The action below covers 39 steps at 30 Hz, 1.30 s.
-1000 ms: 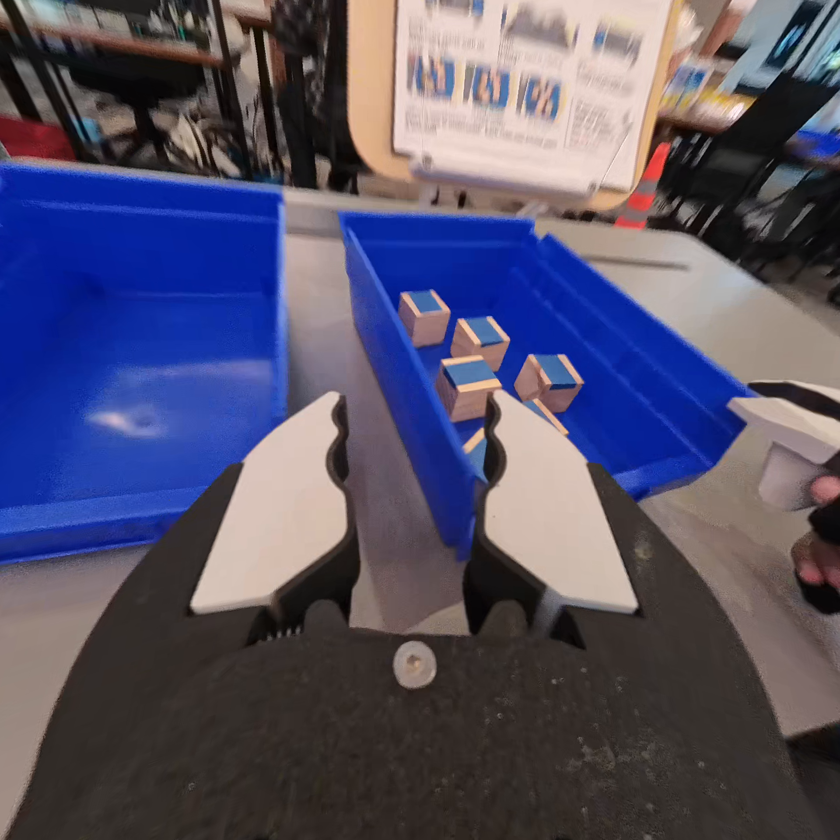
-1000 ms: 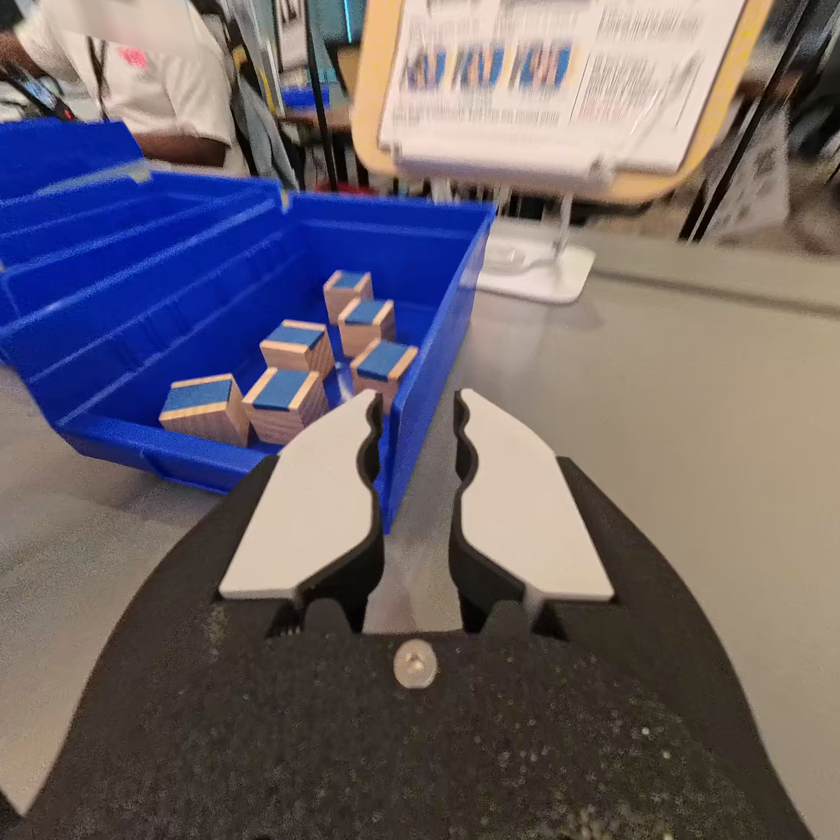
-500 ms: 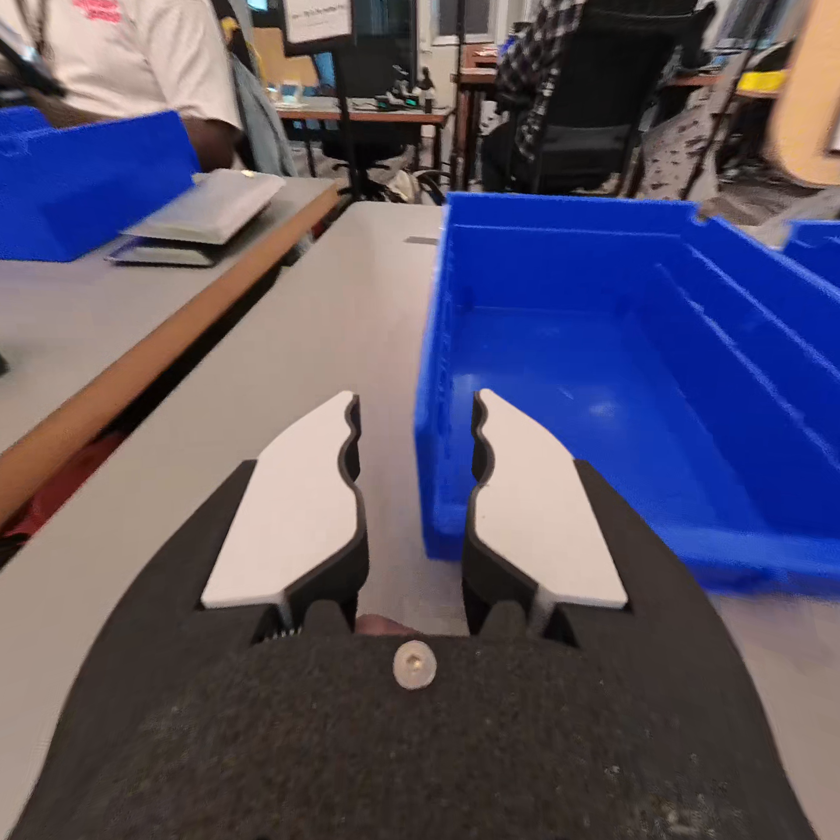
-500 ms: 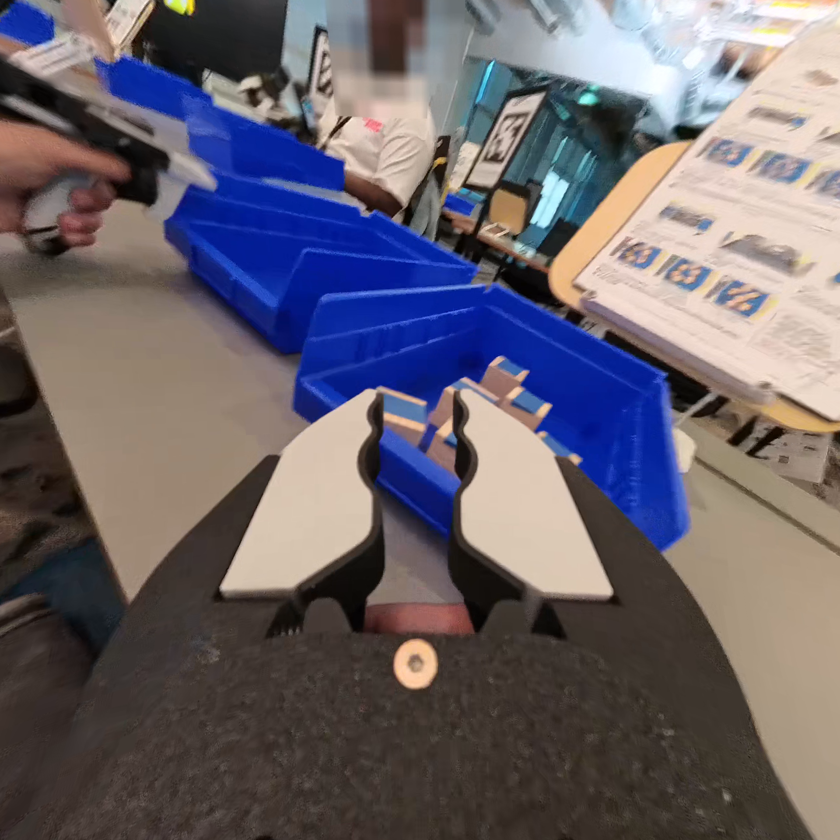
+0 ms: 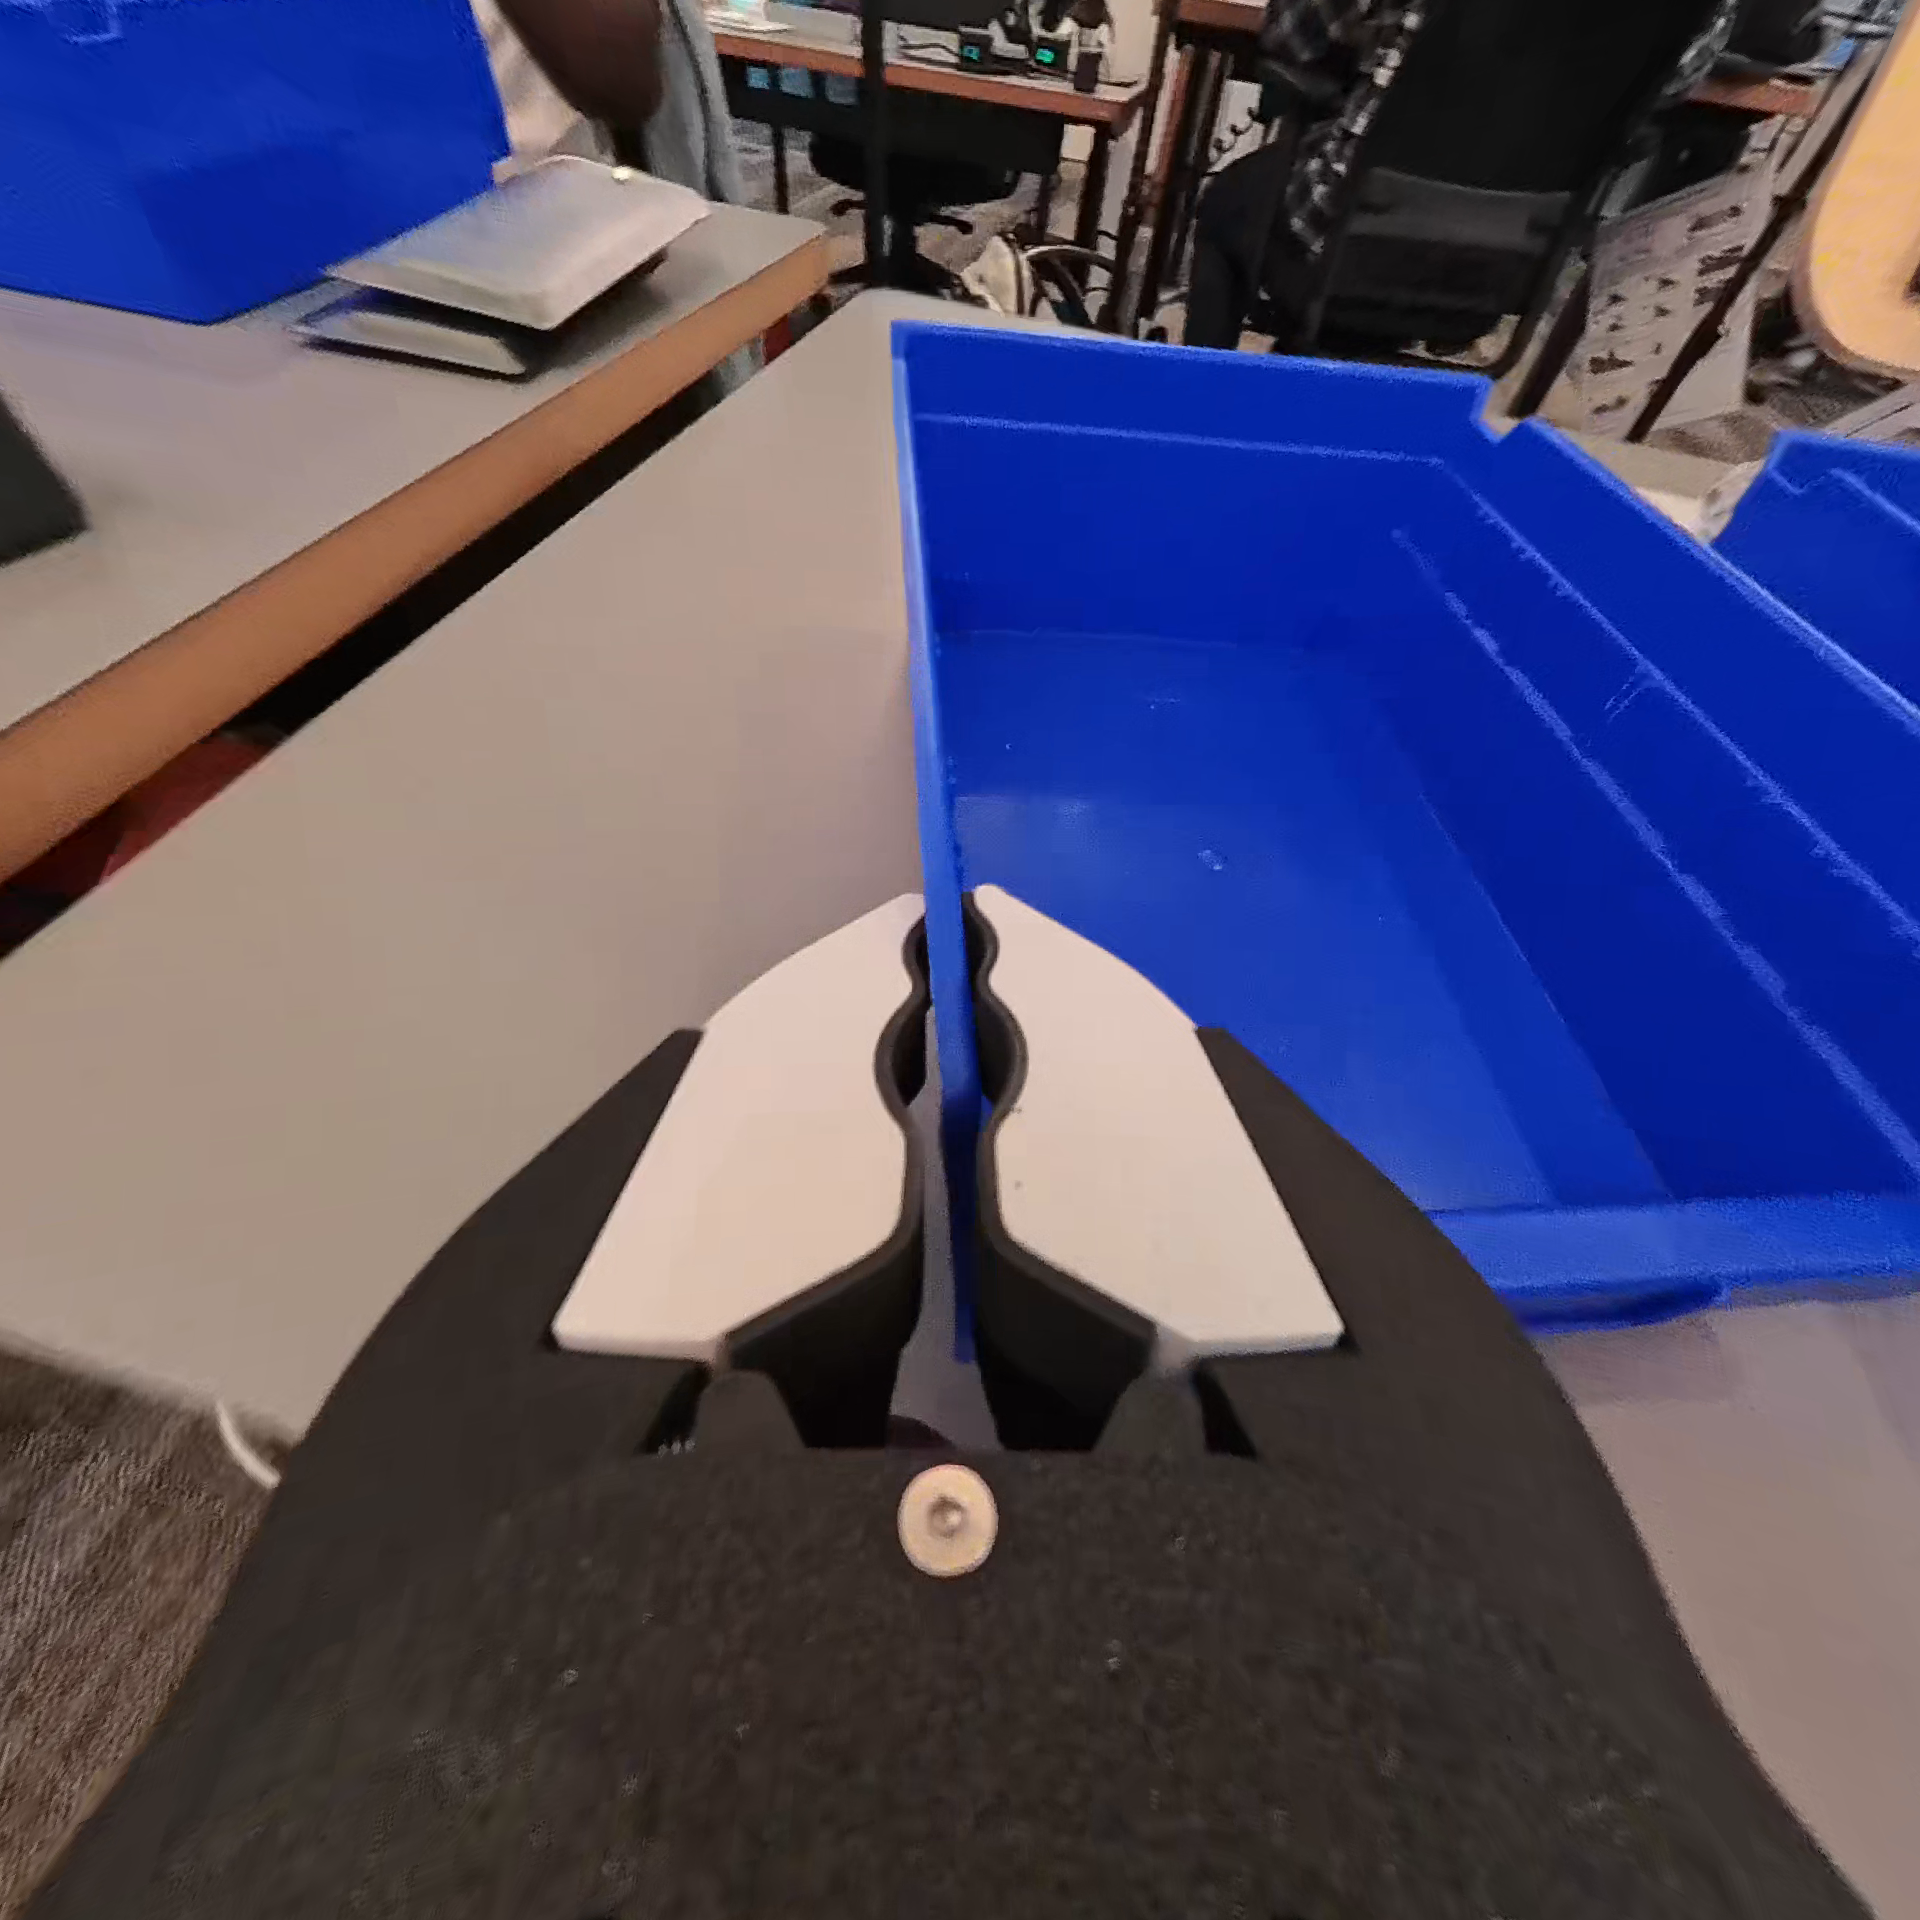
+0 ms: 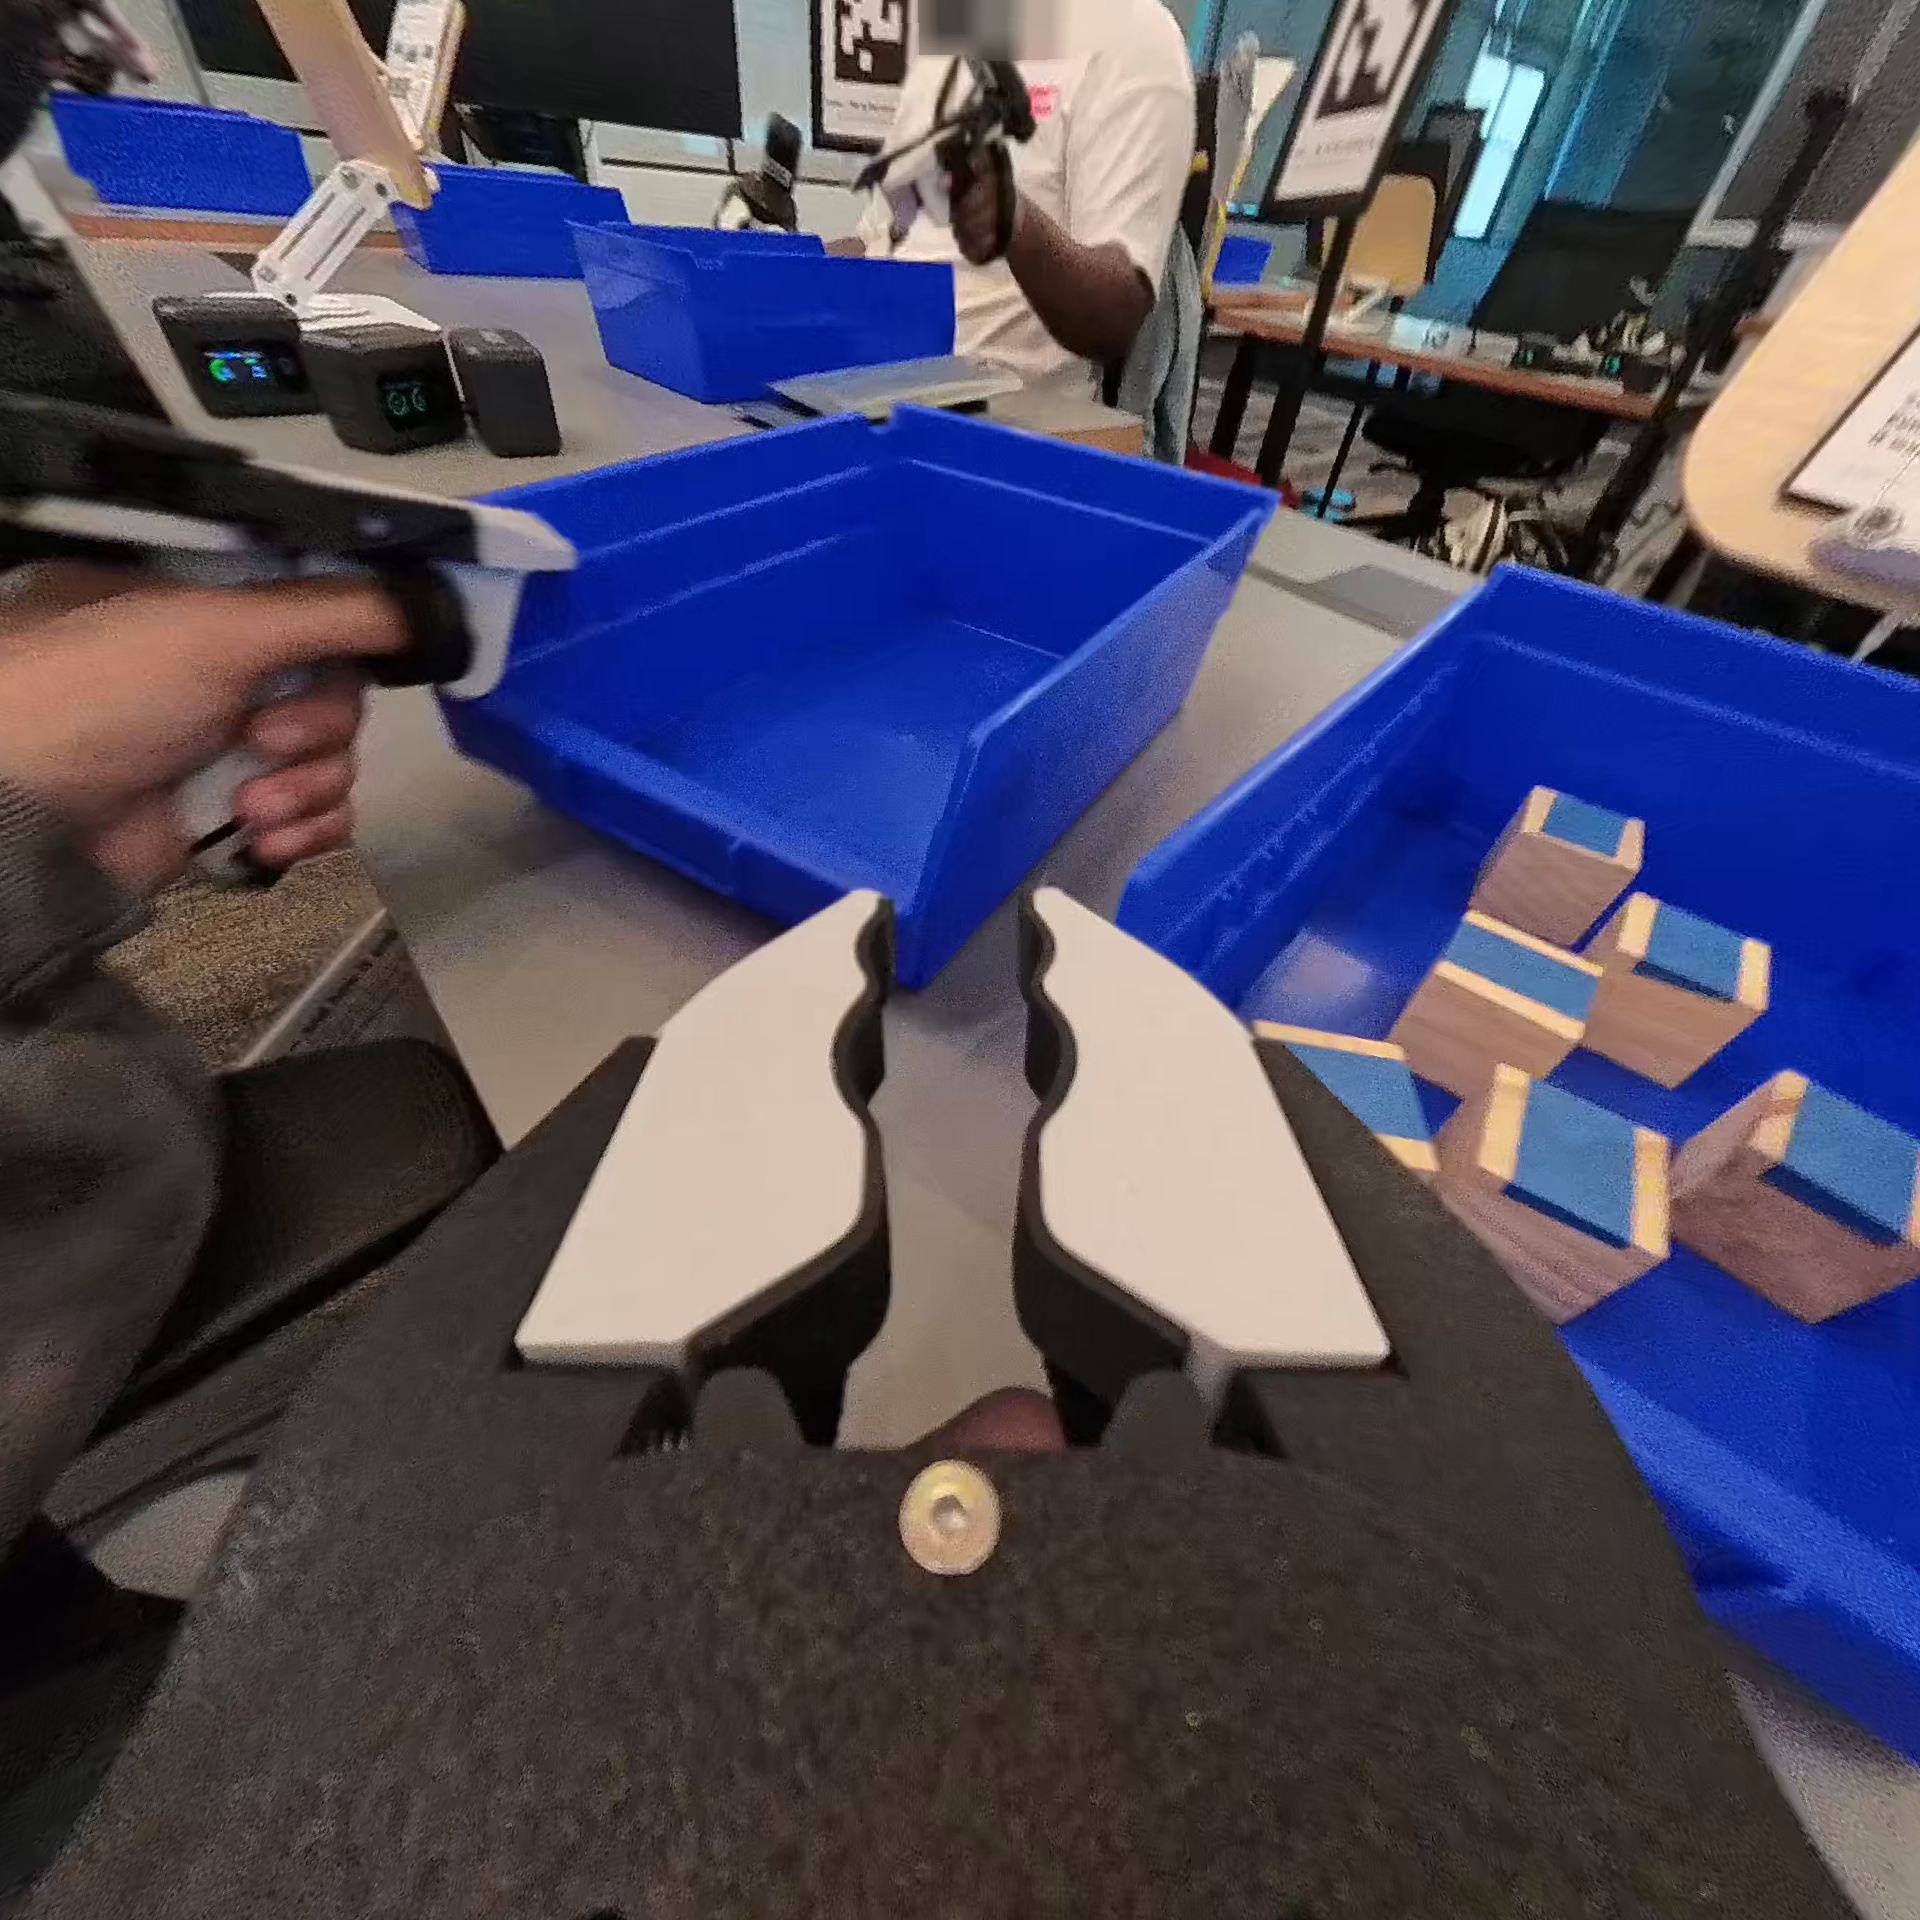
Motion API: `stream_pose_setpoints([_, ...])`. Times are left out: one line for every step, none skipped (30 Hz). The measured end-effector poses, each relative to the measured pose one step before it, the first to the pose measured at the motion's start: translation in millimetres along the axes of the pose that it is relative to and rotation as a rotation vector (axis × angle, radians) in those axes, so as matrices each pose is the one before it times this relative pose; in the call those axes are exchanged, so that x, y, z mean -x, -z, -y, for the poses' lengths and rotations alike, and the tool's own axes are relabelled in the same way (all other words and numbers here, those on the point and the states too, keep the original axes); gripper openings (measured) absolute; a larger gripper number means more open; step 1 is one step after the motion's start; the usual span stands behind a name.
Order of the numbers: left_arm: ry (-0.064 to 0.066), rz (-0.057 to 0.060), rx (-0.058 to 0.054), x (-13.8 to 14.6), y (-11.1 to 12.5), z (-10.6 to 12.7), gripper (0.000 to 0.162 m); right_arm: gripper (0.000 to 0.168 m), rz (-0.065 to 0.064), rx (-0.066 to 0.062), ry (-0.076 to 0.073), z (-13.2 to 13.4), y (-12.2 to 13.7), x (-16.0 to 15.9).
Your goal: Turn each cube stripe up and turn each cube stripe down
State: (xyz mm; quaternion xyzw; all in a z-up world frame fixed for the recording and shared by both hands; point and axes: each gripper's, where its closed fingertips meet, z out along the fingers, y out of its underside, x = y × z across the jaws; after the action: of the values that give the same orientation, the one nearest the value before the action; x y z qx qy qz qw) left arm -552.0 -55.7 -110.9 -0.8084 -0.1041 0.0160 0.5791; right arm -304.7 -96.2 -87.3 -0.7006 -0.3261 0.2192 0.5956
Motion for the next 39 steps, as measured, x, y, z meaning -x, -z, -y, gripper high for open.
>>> stream_pose_setpoints([0.0078,0.0171,-0.0029,0.89,13.44,-4.59,0.002,0.025,-0.0318,0.0157,-0.0132,-1.33,-6.67,0.3])
stream_pose_setpoints([0.0074,0.0138,-0.003,1.47,13.05,-4.33,0.002,0.028,-0.0212,0.0096,-0.0054,-1.06,-6.64,1.18])
stream_pose_setpoints([0.0162,0.0092,-0.0066,1.59,12.08,-3.86,0.002,0.03,0.0103,0.0166,-0.0173,-2.52,-6.82,5.22])
stream_pose_setpoints([0.0195,0.0023,-0.0081,0.78,10.57,-3.47,0.002,0.033,0.0173,0.0312,-0.0333,-4.61,-7.04,6.03])
stream_pose_setpoints([0.0113,0.001,-0.0067,0.04,9.19,-2.88,0.002,0.037,0.0104,0.0275,-0.0323,-4.39,-7.14,4.8])
stream_pose_setpoints([0.0056,-0.0004,-0.0026,-0.83,7.36,-2.5,0.003,0.035,0.0194,0.0196,-0.0209,-3.86,-7.26,5.62])
stream_pose_setpoints([-0.0016,-0.0055,-0.001,-1.84,5.85,-2.09,0.003,0.031,0.0088,0.0138,-0.019,-3.02,-6.6,3.48])
stream_pose_setpoints([-0.0086,-0.0074,-0.0007,-3.0,4.47,-1.88,0.004,0.022,-0.0006,-0.0013,-0.0188,-0.6,-4.53,2.15])
stream_pose_setpoints([-0.0135,0.0182,-0.0051,-0.26,3.88,-0.76,0.004,0.018,-0.0344,-0.0076,-0.0169,2.09,-1.88,-2.36])
stream_pose_setpoints([-0.0048,0.0316,-0.0051,1.2,3.45,-0.5,0.005,0.011,-0.0311,0.0012,0.0084,1.67,-1.5,-2.16])
stream_pose_setpoints([0.004,0.0194,-0.0017,-0.28,2.68,-0.62,0.004,0.008,-0.0269,0.0064,0.0094,1.2,-0.39,-1.38])
stream_pose_setpoints([-0.0001,0.0144,-0.0175,-1.12,2.67,1.89,0.004,0.006,-0.023,-0.0103,-0.002,3.01,1.61,-1.27])
stream_pose_setpoints([-0.0078,0.0094,-0.0338,-1.96,3.55,5.55,0.003,0.005,-0.0141,-0.0285,0.002,5.57,2.9,-1.49])
stream_pose_setpoints([-0.0106,0.0003,-0.0458,-3.64,4.64,9.4,0.003,0.005,-0.0129,-0.041,0.0087,8.39,4.21,-2.18])
stream_pose_setpoints([-0.0114,-0.0063,-0.0557,-5.2,5.28,12.9,0.003,0.005,-0.0137,-0.0417,0.0063,10.48,5.47,-2.98])
stream_pose_setpoints([-0.0087,-0.0085,-0.0525,-6.64,5.07,14.18,0.004,0.005,-0.015,-0.0428,0.0083,12.87,6.39,-4.31])
stream_pose_setpoints([0.0008,-0.0072,-0.0462,-8.2,4.49,14.73,0.004,0.005,-0.0159,-0.0446,0.0109,15.35,7.52,-5.87])
stream_pose_setpoints([0.0005,-0.0093,-0.0454,-10.78,3.33,15.55,0.004,0.004,-0.0207,-0.0428,0.0112,16.83,7.97,-8.43])
stream_pose_setpoints([-0.005,-0.0153,-0.0455,-13.73,1.22,16.19,0.004,0.004,-0.0265,-0.0398,0.0101,17.16,7.88,-11.69])
stream_pose_setpoints([-0.0029,-0.0263,-0.0415,-16.73,-1.57,16.01,0.004,0.004,-0.0308,-0.04,0.0038,17.07,7.99,-15.23])
stream_pose_setpoints([-0.0009,-0.035,-0.0282,-19.59,-4.57,14.4,0.004,0.004,-0.0328,-0.0358,0.0072,16.52,7.91,-18.25])
stream_pose_setpoints([0.0024,-0.047,-0.011,-22.43,-6.78,12.12,0.004,0.004,-0.0333,-0.0265,0.0128,14.78,8.07,-21.26])
stream_pose_setpoints([0.0131,-0.0591,0.0029,-25.42,-8.2,9.89,0.005,0.004,-0.0306,-0.0144,-0.0001,11.63,8.47,-23.98])
stream_pose_setpoints([0.0178,-0.0664,0.0079,-28.01,-9.23,8.12,0.006,0.004,-0.0321,0.0006,-0.0137,8.04,8.97,-26.21])
stream_pose_setpoints([0.0068,-0.0606,0.0137,-29.06,-10.91,5.45,0.007,0.004,-0.0344,0.0068,-0.0159,5.76,9.47,-27.67])
stream_pose_setpoints([-0.0066,-0.0523,0.021,-29.81,-12.74,2.04,0.007,0.005,-0.0397,0.0029,-0.0128,4.28,9.76,-29.26])
stream_pose_setpoints([-0.0159,-0.047,0.0236,-30.71,-13.42,-0.39,0.007,0.004,-0.0496,0.0055,-0.0064,2.46,9.25,-30.94])
stream_pose_setpoints([-0.0133,-0.0421,0.0149,-31.23,-12.75,-0.77,0.006,0.004,-0.0508,0.0127,-0.0032,0.25,8.55,-31.72])
stream_pose_setpoints([-0.0172,-0.0332,0.0068,-31.08,-12.52,-1.87,0.006,0.004,-0.0447,0.0128,-0.0099,-1.33,7.96,-31.81])
stream_pose_setpoints([-0.0231,-0.029,0.013,-31.47,-12.56,-4.07,0.005,0.004,-0.0492,0.0133,-0.0095,-3.01,7.0,-32.73])
stream_pose_setpoints([-0.0124,-0.0384,0.0146,-32.57,-12.14,-5.3,0.005,0.004,-0.0619,0.0207,0.0022,-5.2,5.46,-34.22])
stream_pose_setpoints([0.0045,-0.0383,0.0129,-31.7,-12.25,-6.63,0.006,0.004,-0.0578,0.0241,0.0003,-6.27,2.8,-33.71])
stream_pose_setpoints([0.013,-0.031,0.0194,-29.03,-12.69,-8.96,0.007,0.003,-0.0386,0.0236,-0.015,-5.88,0.25,-31.23])
stream_pose_setpoints([0.0107,-0.0297,0.0252,-26.39,-12.82,-10.39,0.008,0.003,-0.022,0.0232,-0.0247,-5.5,-1.2,-29.24])
stream_pose_setpoints([0.0137,-0.0219,0.0285,-23.79,-13.18,-11.48,0.008,0.003,-0.0134,0.0264,-0.0332,-6.54,-2.2,-26.75])
stream_pose_setpoints([0.0124,-0.0174,0.032,-21.95,-12.98,-12.01,0.008,0.003,-0.0203,0.0313,-0.036,-8.11,-2.92,-25.52])
stream_pose_setpoints([-0.0008,-0.0091,0.0379,-19.26,-12.26,-12.58,0.008,0.003,-0.025,0.0385,-0.0117,-9.6,-3.92,-23.83])
stream_pose_setpoints([-0.0077,-0.0029,0.0314,-15.95,-11.27,-11.2,0.007,0.003,-0.0163,0.0409,-0.0056,-11.44,-5.22,-20.66])
stream_pose_setpoints([-0.0029,-0.003,0.0277,-13.28,-10.08,-10.65,0.007,0.003,-0.0038,0.0334,-0.0124,-11.92,-5.99,-17.39])
